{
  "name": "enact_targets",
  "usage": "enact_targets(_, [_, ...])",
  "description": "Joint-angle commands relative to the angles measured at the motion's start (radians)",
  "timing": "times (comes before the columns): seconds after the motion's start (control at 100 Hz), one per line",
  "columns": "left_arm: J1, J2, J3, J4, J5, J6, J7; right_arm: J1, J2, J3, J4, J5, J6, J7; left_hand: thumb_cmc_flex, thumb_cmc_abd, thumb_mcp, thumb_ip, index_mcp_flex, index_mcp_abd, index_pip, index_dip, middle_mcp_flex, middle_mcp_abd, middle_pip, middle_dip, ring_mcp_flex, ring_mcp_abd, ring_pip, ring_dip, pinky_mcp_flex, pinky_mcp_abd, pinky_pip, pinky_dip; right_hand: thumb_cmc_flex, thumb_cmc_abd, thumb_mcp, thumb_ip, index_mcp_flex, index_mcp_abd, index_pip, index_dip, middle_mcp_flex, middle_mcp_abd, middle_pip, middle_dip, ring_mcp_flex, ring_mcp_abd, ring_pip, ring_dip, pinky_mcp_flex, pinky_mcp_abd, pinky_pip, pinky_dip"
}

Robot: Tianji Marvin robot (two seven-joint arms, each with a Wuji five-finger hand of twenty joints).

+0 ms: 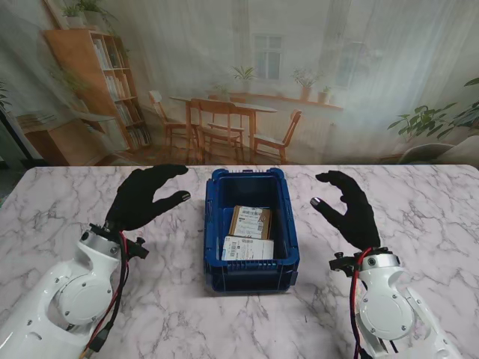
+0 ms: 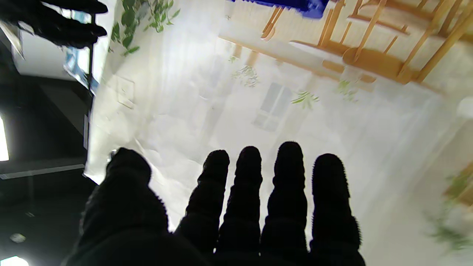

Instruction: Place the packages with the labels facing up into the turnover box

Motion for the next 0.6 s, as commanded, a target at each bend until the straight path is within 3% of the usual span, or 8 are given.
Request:
enact_targets(0.0, [-0.002,-0.021,0.025,0.079,-0.021,0.008,0.025,0.018,-0.003,-0.017,0.032,-0.049,0.011,-0.022,0.026,0.056,0.008,0.033,-0.011,-0.003,0.013,0.019,-0.048,-0.031,0.091,0.109,-0.011,-0.036,0.053,0.071,-0.015,-0.031,0.024,0.036,-0.040,0.025,0.002,0.018,0.028,-0.032,0.012,-0.022,0.041,-0.043,-0.002,0.007,0.040,-0.044,-0.005,-0.003,0.015,-0.032,0.028,0.022])
enact_targets(0.05, [-0.025,-0.033,0.050,0.137,-0.042,0.007,0.081,0.028,-0.002,-0.027,0.049,-0.050,0.008,-0.020,0.011,0.065,0.007,0.034,-0.010,-0.003,0.028,0.030,-0.053,-0.044,0.161,0.202,-0.009,-0.043,0.092,0.120,-0.024,-0.023,0.017,0.034,-0.039,0.025,0.008,0.018,0.038,-0.029,0.015,-0.025,0.059,-0.051,0.000,0.010,0.047,-0.047,0.001,-0.002,0.017,-0.030,0.036,0.023])
enact_targets(0.1, [-0.051,-0.040,0.071,0.184,-0.054,0.009,0.108,0.036,-0.001,-0.036,0.063,-0.042,0.008,-0.011,-0.003,0.070,0.007,0.034,-0.018,-0.007,0.030,0.031,-0.057,-0.045,0.143,0.195,-0.014,-0.040,0.067,0.101,-0.034,-0.006,-0.024,0.010,-0.038,0.026,0.011,0.018,0.048,-0.023,0.018,-0.026,0.075,-0.056,0.002,0.011,0.047,-0.049,0.003,-0.002,0.016,-0.031,0.040,0.022])
enact_targets(0.12, [-0.059,-0.042,0.077,0.199,-0.062,0.014,0.109,0.039,-0.001,-0.039,0.069,-0.039,0.009,-0.007,-0.007,0.070,0.007,0.034,-0.025,-0.007,0.024,0.025,-0.061,-0.040,0.106,0.159,-0.018,-0.034,0.030,0.063,-0.040,0.001,-0.052,-0.008,-0.038,0.026,0.012,0.018,0.052,-0.022,0.019,-0.026,0.076,-0.057,0.000,0.011,0.047,-0.051,0.004,-0.002,0.014,-0.030,0.042,0.022])
enact_targets(0.19, [-0.083,-0.047,0.098,0.243,-0.112,0.034,0.094,0.052,-0.001,-0.049,0.095,-0.033,0.009,-0.005,-0.010,0.072,0.008,0.034,-0.038,-0.004,0.002,-0.008,-0.075,-0.009,-0.090,-0.148,-0.043,-0.005,-0.123,-0.176,-0.075,0.019,-0.190,-0.100,-0.037,0.026,0.015,0.017,0.058,-0.018,0.019,-0.028,0.084,-0.059,-0.001,0.012,0.044,-0.052,0.005,-0.003,0.010,-0.029,0.046,0.020])
enact_targets(0.29, [-0.101,-0.050,0.124,0.286,-0.171,0.063,0.061,0.063,-0.004,-0.057,0.123,-0.030,0.006,-0.017,-0.008,0.072,0.007,0.035,-0.040,0.004,-0.016,-0.034,-0.061,0.013,-0.211,-0.314,-0.051,0.023,-0.199,-0.295,-0.079,0.019,-0.266,-0.144,-0.039,0.027,0.018,0.017,0.063,-0.015,0.017,-0.032,0.090,-0.062,-0.006,0.012,0.042,-0.055,0.008,-0.004,0.006,-0.030,0.049,0.016])
enact_targets(0.37, [-0.097,-0.043,0.121,0.279,-0.185,0.082,0.010,0.066,-0.006,-0.059,0.137,-0.033,0.002,-0.025,-0.003,0.074,0.007,0.035,-0.051,0.007,-0.027,-0.041,-0.070,0.014,-0.237,-0.342,-0.066,0.022,-0.208,-0.313,-0.088,0.018,-0.291,-0.155,-0.039,0.027,0.020,0.016,0.069,-0.015,0.018,-0.033,0.097,-0.063,-0.006,0.013,0.044,-0.056,0.010,-0.005,0.005,-0.028,0.050,0.013])
enact_targets(0.59, [-0.092,-0.041,0.110,0.287,-0.162,0.107,0.020,0.081,-0.006,-0.054,0.157,-0.036,-0.002,-0.028,0.002,0.077,0.008,0.034,-0.047,0.013,-0.027,-0.041,-0.043,0.011,-0.227,-0.336,-0.058,0.014,-0.196,-0.311,-0.093,0.033,-0.289,-0.148,-0.043,0.030,0.025,0.016,0.073,-0.014,0.017,-0.037,0.107,-0.063,-0.010,0.014,0.047,-0.057,0.016,-0.006,0.007,-0.027,0.054,0.006])
